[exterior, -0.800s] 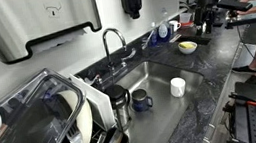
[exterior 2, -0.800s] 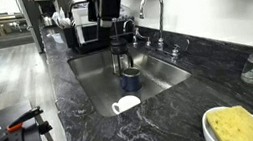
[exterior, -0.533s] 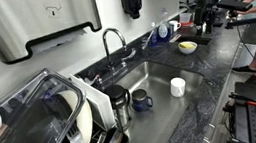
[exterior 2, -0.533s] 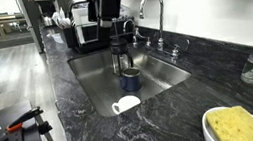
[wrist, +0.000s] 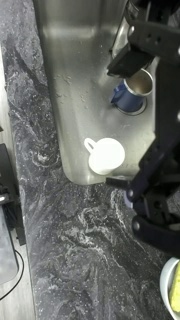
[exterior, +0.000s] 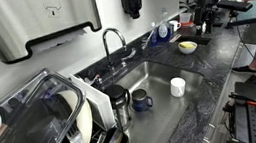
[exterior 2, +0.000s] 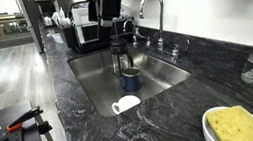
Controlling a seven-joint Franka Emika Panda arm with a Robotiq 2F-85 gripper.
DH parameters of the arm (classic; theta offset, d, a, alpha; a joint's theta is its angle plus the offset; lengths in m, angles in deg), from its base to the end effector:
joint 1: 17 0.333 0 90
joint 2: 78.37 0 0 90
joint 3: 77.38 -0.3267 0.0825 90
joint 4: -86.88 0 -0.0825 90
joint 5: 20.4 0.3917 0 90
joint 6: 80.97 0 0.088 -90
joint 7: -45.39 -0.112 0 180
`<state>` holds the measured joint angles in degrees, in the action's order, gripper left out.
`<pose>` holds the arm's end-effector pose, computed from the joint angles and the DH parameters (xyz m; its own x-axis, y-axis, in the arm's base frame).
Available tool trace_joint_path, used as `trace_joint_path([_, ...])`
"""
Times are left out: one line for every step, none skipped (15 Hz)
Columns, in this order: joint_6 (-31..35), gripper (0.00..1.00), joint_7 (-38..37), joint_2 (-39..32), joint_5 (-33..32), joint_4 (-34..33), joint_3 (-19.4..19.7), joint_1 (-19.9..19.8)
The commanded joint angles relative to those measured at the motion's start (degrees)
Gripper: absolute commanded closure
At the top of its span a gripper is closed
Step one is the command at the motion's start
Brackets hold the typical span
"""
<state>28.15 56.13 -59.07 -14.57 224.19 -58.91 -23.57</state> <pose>0.3880 -0.1755 0.4270 0.9600 -0.2450 -0.1356 -0.2704 -0.9369 -0.2217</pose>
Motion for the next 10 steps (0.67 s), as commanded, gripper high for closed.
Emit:
trace_joint_path([3.29,0.0,4.16,-3.85,1.74,-1.81,-1.82,0.14])
trace_joint_path([3.05,0.0,6.45,-5.51,2.54,-2.8,-1.84,0.95])
trace_joint_path([4.43,0.0,8.28,-6.61,3.01,-3.09,-2.3,1.58])
trace_joint_path([4.99,0.0,11.12,-7.98,3.56,-3.68,-2.64,2.25])
trace_joint_path([6.09,0.0,13.52,-9.66,3.19,-4.16,-3.28,2.74])
trace_joint_path([7.58,0.0,15.24,-11.12,2.66,-4.42,-3.94,3.03])
trace_joint_path([9.52,0.0,16.82,-12.75,2.06,-4.51,-4.73,3.28])
trace_joint_path([11.55,0.0,18.13,-14.08,1.55,-4.31,-5.61,3.46])
trace_joint_path([13.61,0.0,18.26,-15.35,1.09,-4.17,-6.44,3.41])
trace_joint_path([15.61,0.0,15.19,-16.26,0.08,-3.72,-7.67,3.28])
